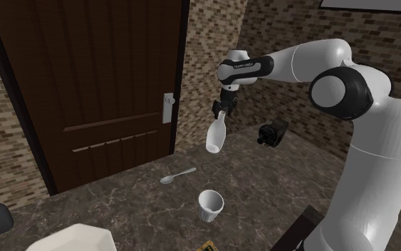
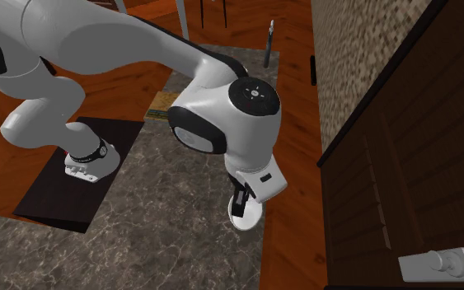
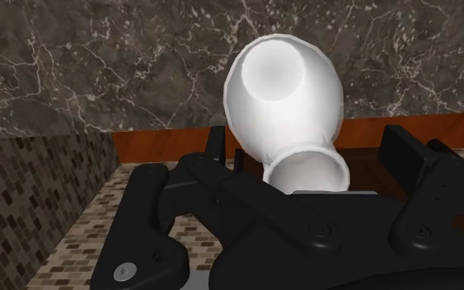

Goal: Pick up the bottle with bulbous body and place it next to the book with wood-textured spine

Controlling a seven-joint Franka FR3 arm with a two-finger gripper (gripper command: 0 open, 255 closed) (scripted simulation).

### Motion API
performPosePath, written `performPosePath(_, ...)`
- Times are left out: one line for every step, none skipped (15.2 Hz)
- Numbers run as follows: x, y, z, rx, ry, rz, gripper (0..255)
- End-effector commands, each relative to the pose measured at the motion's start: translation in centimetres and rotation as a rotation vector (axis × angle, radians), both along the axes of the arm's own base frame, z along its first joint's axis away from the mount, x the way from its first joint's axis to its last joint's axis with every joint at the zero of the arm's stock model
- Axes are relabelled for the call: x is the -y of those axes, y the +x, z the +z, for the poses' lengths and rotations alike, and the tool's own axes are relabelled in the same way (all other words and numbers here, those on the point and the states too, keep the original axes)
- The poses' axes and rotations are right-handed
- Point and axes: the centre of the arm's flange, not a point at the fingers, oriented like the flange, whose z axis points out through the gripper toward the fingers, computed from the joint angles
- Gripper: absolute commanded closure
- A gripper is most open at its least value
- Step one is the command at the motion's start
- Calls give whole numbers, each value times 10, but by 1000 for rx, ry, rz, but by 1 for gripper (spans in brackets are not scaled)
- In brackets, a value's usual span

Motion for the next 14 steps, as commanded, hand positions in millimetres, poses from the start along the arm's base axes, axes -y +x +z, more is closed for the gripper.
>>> performPosePath(0, 0, -7, 1, 0, 0, 0)
performPosePath(0, 1, -7, 1, 0, 0, 0)
performPosePath(0, 1, -7, 1, 0, 0, 0)
performPosePath(0, 1, -7, 1, 0, 0, 0)
performPosePath(0, 1, -7, 1, 0, 0, 0)
performPosePath(0, 1, -7, 1, 0, 0, 0)
performPosePath(0, 1, -7, 1, 0, 0, 0)
performPosePath(0, 1, -6, 1, 0, 0, 0)
performPosePath(0, 1, -6, 1, 0, 0, 255)
performPosePath(0, 1, -6, 1, 0, 0, 255)
performPosePath(0, 1, -6, 1, 0, 0, 255)
performPosePath(0, 0, -6, 1, 0, 0, 255)
performPosePath(0, 0, -6, 1, 0, 0, 255)
performPosePath(0, 0, -7, 1, 0, 0, 255)
